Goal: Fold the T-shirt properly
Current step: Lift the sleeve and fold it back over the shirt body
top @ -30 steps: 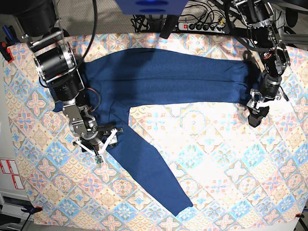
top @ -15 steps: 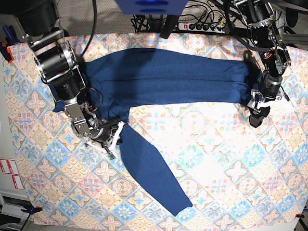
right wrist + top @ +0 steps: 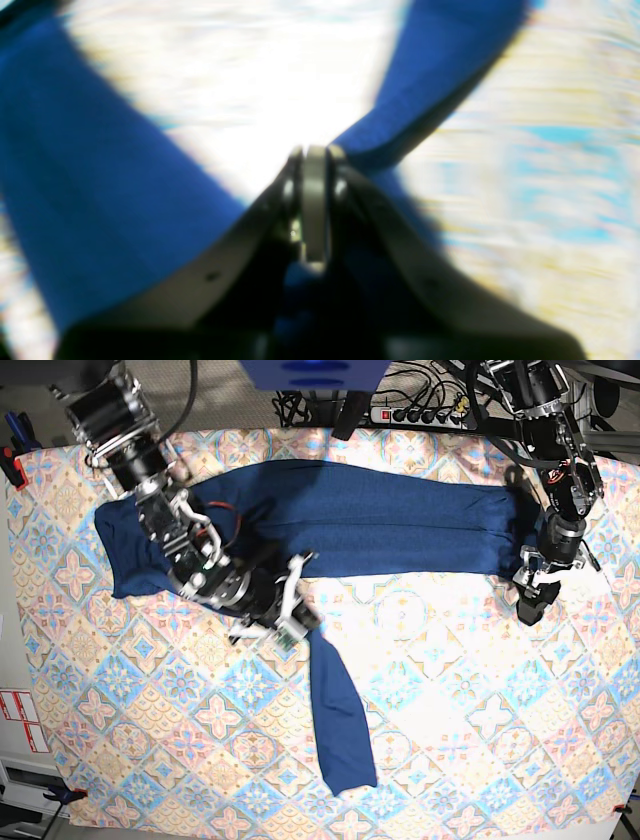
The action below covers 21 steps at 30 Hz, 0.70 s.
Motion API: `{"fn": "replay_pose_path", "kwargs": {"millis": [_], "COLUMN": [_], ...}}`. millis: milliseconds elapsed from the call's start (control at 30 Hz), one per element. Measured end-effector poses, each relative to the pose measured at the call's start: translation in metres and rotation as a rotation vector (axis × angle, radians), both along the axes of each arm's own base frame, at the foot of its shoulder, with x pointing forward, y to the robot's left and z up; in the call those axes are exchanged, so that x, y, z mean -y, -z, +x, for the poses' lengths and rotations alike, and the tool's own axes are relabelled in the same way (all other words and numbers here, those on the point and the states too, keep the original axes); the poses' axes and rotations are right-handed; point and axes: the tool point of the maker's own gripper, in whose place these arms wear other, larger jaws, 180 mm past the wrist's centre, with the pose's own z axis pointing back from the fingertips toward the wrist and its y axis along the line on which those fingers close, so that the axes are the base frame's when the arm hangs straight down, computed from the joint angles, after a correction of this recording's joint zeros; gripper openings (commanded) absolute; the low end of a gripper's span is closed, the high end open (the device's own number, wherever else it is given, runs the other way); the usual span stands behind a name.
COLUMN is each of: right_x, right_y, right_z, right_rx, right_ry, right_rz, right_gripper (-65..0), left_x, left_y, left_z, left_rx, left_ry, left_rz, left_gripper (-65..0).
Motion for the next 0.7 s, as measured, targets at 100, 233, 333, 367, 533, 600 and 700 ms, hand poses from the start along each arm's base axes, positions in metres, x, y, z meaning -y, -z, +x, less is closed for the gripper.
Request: {"fn": "replay_pose_path", "kwargs": {"millis": [100,233,333,367,533,600,700], "right_x": [0.013,0.009,-0.006,-0.005,0.004,0.004,0.0], "right_y": [-0.016,-0.045,-0.038,-0.034,-0.033,-0.033,-0.028], "right_z": [-0.007,-0.016,-0.049,-0.059,-0.078,-0.086,-0.102], "right_rx": [0.02,0.08,0.034,0.016,0.006,0.0,-0.032], "right_ry": [0.041,0.036,-0.011,-0.026,-0.013,-0.019,-0.026], "right_rz": [-0.018,0.019,0.051,0.042,0.031,0.036,0.048], "right_gripper": [-64.5,-64.5,-64.5,-64.5,-64.5,-64.5,-64.5], "left_x": [-0.002,-0.002,-0.001,-0.002,-0.001,-0.001,-0.002], "left_y": [0.001,0.001,0.002,0.003,0.003,0.003,0.003], "left_z": [-0.001,-0.001,-0.002,-0.003,-0.003,-0.003,-0.003], "left_rx": [-0.007,-0.007,-0.01,-0.016,-0.013,-0.013,-0.014], "left_ry": [-0.005,-0.005,-0.002,-0.002,-0.002,0.002,-0.004], "left_rz": [0.004,0.004,0.005,0.006,0.004,0.004,0.006], "left_gripper": [-20.2,-20.2,-20.2,-20.2,-20.2,-20.2,-20.2]}}
